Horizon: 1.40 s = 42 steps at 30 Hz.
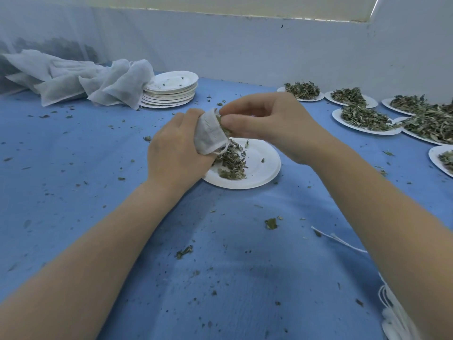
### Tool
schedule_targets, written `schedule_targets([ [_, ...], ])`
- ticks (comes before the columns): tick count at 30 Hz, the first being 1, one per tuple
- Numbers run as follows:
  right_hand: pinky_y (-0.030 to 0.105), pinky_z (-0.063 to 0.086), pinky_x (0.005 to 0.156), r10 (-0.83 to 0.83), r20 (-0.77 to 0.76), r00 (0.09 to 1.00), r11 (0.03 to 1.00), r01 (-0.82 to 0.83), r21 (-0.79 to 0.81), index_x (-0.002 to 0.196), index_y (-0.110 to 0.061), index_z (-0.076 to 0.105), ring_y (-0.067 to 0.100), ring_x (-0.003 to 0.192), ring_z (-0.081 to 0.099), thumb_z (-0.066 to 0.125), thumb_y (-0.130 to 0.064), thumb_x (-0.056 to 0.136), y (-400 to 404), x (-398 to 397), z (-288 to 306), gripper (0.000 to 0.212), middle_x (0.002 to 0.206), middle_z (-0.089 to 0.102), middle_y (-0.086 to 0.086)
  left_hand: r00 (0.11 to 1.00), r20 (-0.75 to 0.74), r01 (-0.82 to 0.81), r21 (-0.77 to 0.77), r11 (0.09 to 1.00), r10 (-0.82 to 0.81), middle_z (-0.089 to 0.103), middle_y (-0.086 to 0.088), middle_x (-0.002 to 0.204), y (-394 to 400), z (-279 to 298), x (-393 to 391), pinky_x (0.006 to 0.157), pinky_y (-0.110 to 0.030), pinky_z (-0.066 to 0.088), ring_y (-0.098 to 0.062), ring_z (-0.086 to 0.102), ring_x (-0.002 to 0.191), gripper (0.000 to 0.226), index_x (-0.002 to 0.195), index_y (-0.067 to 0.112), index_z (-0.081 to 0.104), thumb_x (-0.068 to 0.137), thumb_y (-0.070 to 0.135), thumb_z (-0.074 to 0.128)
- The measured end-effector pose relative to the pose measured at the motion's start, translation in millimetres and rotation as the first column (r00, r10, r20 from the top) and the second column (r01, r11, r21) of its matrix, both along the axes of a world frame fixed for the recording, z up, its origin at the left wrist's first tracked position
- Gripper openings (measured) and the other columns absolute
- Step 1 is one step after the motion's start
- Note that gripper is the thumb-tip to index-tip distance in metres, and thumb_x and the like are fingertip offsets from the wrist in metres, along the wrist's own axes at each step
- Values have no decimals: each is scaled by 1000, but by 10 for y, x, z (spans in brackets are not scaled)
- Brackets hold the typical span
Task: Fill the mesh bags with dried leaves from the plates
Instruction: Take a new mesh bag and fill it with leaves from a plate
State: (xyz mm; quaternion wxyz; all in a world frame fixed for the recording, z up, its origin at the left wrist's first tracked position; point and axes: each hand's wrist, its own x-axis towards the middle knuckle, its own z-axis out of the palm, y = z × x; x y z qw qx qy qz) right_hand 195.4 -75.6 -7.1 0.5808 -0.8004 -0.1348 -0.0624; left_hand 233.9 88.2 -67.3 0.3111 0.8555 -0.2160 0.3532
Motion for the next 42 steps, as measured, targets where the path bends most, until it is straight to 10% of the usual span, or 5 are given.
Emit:
schedule_targets([
  [12, 15, 48, 70, -221, 269, 938, 934, 283, -219, 79, -26, 78, 4, 75, 64, 74, -12, 75, 333, -2, -191, 15, 77, 68, -22, 982, 189, -1, 117, 993, -21, 63, -15, 78, -81, 17, -83, 55, -35, 44, -33, 60, 64, 37, 96, -1, 65, 65, 17, 75],
  [18, 23, 54, 82, -115, 245, 963, 977, 154, -150, 90, -22, 76, -1, 80, 67, 72, -2, 76, 192, 9, -134, 25, 83, 74, -12, 998, 3, 58, -63, 996, -58, 65, -4, 95, -75, 61, -106, 72, -38, 47, -28, 60, 84, 49, 110, 12, 59, 68, 28, 77],
  [27, 5, 38, 51, -220, 310, 925, 900, 315, -302, 77, -28, 73, -6, 54, 57, 71, -9, 75, 216, 10, -165, 19, 55, 57, -25, 994, 87, 54, 104, 993, -63, 65, -16, 88, -70, 55, -104, 67, -38, 43, -36, 60, 76, 45, 103, 1, 64, 71, 33, 64],
  [34, 33, 52, 67, -345, 366, 864, 841, 458, -288, 57, -36, 58, 13, 67, 61, 71, -16, 70, 279, 9, -204, 27, 56, 60, -13, 988, 135, 51, 208, 977, -80, 64, -22, 82, -122, 76, -163, 60, -41, 47, -36, 61, 66, 53, 101, -8, 63, 59, 20, 80],
  [42, 31, 51, 63, -404, 358, 842, 784, 521, -338, 68, -32, 69, 18, 74, 62, 66, -25, 76, 264, 6, -176, 11, 64, 66, -7, 995, 61, 73, 167, 983, -84, 62, -13, 93, -100, 103, -162, 62, -37, 46, -34, 59, 76, 57, 111, 5, 61, 65, 39, 67],
])
